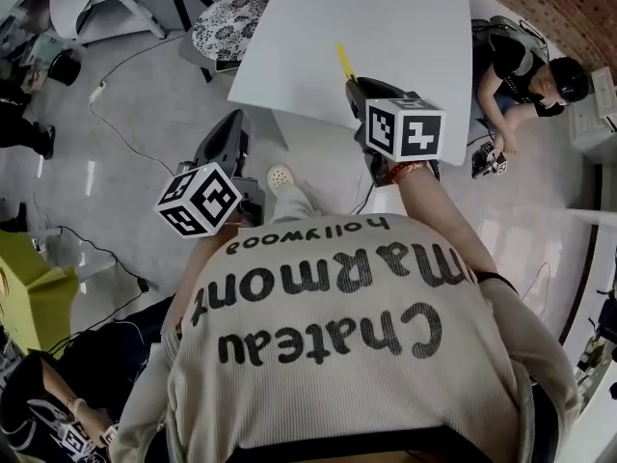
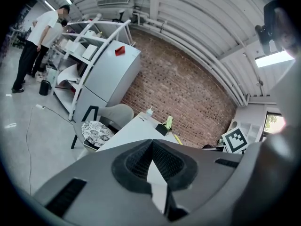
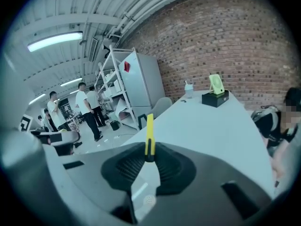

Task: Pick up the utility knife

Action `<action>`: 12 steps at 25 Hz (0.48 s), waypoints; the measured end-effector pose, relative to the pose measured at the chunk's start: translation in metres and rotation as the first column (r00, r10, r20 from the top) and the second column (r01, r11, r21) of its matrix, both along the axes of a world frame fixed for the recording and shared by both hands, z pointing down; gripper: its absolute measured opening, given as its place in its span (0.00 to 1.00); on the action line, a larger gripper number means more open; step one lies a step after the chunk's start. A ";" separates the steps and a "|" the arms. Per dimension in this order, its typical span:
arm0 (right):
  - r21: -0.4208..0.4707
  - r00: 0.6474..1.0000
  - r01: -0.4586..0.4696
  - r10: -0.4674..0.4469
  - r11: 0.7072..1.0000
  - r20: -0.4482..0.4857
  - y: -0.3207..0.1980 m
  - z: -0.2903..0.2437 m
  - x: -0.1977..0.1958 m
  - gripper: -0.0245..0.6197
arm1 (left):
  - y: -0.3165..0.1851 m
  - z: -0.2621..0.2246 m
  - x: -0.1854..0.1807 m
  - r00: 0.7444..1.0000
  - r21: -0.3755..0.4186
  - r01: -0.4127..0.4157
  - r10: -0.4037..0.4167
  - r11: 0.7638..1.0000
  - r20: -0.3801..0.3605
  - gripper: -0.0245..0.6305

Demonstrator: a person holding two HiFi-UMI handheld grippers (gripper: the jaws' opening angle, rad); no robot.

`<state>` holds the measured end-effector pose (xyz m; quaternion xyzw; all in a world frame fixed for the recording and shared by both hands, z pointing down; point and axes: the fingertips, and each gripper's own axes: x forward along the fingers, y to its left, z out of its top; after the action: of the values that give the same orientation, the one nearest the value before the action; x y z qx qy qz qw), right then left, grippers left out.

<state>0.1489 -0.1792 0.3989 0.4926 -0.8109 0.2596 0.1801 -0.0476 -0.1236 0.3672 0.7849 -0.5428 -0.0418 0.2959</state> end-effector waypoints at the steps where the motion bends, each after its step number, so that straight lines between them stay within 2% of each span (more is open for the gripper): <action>1: 0.007 1.000 0.001 -0.001 1.000 0.006 0.003 -0.004 -0.001 0.14 | 0.002 -0.001 0.001 1.000 0.002 -0.004 0.004 1.000 0.001 0.04; 7: 0.081 0.999 0.014 -0.017 0.997 0.043 0.023 -0.030 -0.005 0.14 | 0.019 -0.011 0.004 1.000 0.020 -0.011 0.011 1.000 0.009 0.04; 12: 0.173 0.995 0.007 -0.024 0.985 0.097 0.034 -0.054 -0.009 0.14 | 0.027 -0.015 -0.003 0.999 0.008 0.025 -0.026 1.000 0.044 0.04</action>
<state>0.1400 -0.1457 0.3450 0.4867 -0.8420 0.2109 0.0984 -0.0506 -0.0963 0.3518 0.7797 -0.5590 -0.0303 0.2803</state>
